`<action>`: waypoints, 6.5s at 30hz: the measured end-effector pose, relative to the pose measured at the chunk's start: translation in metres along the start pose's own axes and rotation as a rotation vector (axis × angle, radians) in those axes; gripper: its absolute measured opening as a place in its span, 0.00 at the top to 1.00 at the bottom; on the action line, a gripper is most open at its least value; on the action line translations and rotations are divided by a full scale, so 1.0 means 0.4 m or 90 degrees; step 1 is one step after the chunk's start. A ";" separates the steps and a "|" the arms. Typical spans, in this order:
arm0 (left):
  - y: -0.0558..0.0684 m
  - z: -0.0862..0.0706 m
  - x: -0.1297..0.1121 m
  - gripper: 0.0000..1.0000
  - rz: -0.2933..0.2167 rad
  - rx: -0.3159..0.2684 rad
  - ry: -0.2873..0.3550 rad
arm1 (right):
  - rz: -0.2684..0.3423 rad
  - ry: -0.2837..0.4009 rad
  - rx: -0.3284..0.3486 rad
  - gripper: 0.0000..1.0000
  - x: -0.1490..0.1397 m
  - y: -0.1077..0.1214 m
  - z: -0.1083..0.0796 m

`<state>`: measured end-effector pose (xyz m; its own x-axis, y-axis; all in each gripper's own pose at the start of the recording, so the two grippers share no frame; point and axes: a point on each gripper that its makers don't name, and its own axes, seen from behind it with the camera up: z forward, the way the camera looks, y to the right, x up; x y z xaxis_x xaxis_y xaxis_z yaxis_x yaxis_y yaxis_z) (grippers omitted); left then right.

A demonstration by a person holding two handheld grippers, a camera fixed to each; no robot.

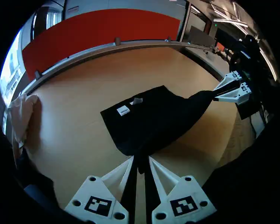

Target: Fold towel

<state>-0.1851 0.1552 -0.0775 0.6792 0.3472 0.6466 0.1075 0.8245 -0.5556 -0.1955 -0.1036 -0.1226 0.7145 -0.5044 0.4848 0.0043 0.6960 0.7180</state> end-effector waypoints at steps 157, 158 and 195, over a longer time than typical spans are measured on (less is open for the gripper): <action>-0.188 0.211 -0.021 0.01 -0.073 0.130 -0.009 | 0.056 -0.075 -0.095 0.00 -0.094 0.237 0.191; -0.189 0.207 -0.024 0.01 -0.077 0.133 -0.007 | 0.052 -0.075 -0.092 0.00 -0.093 0.234 0.192; -0.191 0.094 -0.176 0.02 -0.178 0.209 0.049 | -0.014 -0.113 -0.015 0.18 -0.142 0.184 0.243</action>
<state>-0.2686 0.0846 -0.0608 0.7101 0.0672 0.7009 0.0668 0.9845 -0.1621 -0.3038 -0.0734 -0.0485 0.5797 -0.6008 0.5505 0.0371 0.6943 0.7187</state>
